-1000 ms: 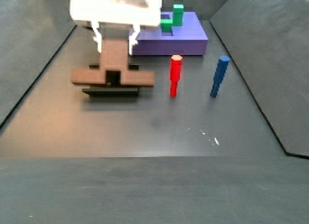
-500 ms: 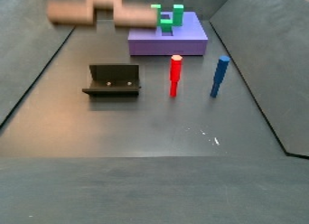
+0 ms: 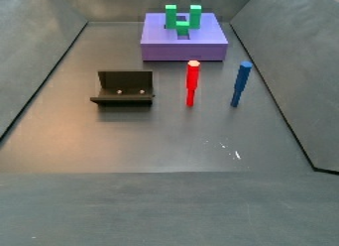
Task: Pick up the brown object. Move up. Place the brown object on the fixture. Regrasp the brown object. Move to above the board. Insert the brown object.
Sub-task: Move to above the board.
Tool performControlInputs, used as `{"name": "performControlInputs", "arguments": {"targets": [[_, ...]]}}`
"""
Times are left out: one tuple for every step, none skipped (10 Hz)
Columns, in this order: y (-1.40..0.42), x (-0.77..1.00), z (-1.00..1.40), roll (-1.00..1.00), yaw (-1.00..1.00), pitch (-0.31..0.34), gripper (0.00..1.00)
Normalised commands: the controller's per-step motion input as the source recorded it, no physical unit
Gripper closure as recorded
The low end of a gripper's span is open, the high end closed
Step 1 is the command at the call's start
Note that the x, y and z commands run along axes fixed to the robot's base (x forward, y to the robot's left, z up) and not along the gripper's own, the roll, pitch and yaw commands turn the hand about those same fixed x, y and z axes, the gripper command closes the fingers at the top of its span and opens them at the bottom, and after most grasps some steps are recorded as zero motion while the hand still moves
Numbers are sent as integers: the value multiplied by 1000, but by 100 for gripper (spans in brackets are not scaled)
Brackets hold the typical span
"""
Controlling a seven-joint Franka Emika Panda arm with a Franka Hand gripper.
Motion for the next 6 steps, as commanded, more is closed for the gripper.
{"name": "performControlInputs", "arguments": {"targets": [[-1400,-877,260,-1000,-160,118,100],[-1400,-965,284,-1000,-148,106,100],[-1400,-963,257,-1000,-146,115,100],[-1400,-946,274,-1000,-135,126,100],[-953,-671,185,-1000,-121,131,100],[-541,-399,102,-1000,-108,134,100]]}}
